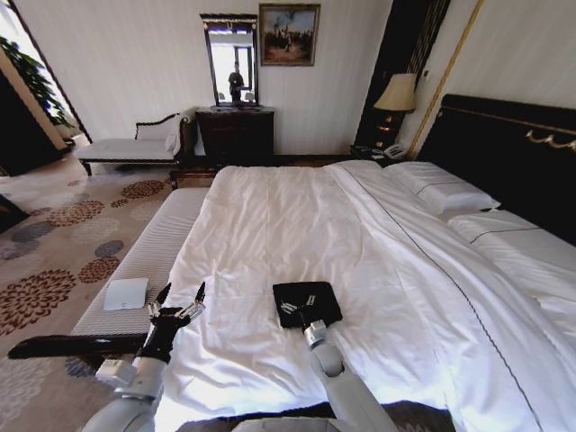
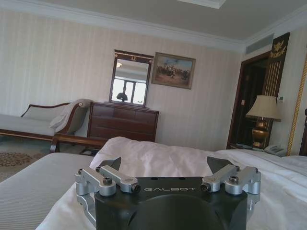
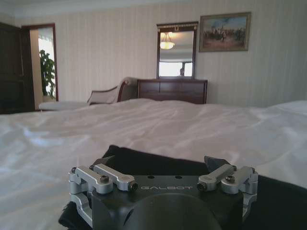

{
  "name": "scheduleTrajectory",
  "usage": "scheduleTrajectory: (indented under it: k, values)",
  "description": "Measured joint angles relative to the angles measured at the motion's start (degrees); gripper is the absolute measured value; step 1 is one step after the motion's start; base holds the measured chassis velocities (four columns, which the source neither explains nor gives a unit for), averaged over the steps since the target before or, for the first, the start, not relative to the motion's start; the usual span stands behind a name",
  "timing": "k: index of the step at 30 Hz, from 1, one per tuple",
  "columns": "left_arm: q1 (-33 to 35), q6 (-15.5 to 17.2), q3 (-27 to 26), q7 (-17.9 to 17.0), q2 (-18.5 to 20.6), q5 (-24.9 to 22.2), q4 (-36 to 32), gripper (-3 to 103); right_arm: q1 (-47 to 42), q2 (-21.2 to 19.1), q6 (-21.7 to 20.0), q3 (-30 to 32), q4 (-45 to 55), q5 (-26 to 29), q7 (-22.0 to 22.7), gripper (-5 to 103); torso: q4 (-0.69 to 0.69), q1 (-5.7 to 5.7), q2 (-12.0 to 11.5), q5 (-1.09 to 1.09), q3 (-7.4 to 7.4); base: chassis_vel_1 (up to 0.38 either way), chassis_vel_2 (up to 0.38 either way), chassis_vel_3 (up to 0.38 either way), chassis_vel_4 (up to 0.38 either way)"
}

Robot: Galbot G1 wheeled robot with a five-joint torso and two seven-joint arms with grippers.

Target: Fold the clothes on the bed.

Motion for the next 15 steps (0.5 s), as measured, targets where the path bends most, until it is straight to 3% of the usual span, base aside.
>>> scheduleTrajectory:
  k: [5,11,15]
  values:
    - [0.00,0.00,0.00,0.00,0.00,0.00,0.00,100,-4.44,-1.30,4.26,4.40,4.03,0.43,-1.27,100,-0.01,0.00,0.00,-0.01,0.00,0.000,0.000,0.000,0.000]
    - [0.00,0.00,0.00,0.00,0.00,0.00,0.00,100,-13.39,-2.62,7.92,16.65,11.36,-1.19,-3.18,100,-0.02,0.00,0.00,0.01,0.00,0.000,0.000,0.000,0.000]
    - [0.00,0.00,0.00,0.00,0.00,0.00,0.00,100,-18.99,-2.64,8.18,23.25,16.76,0.28,-2.95,100,-0.02,0.00,0.00,0.01,0.00,0.000,0.000,0.000,0.000]
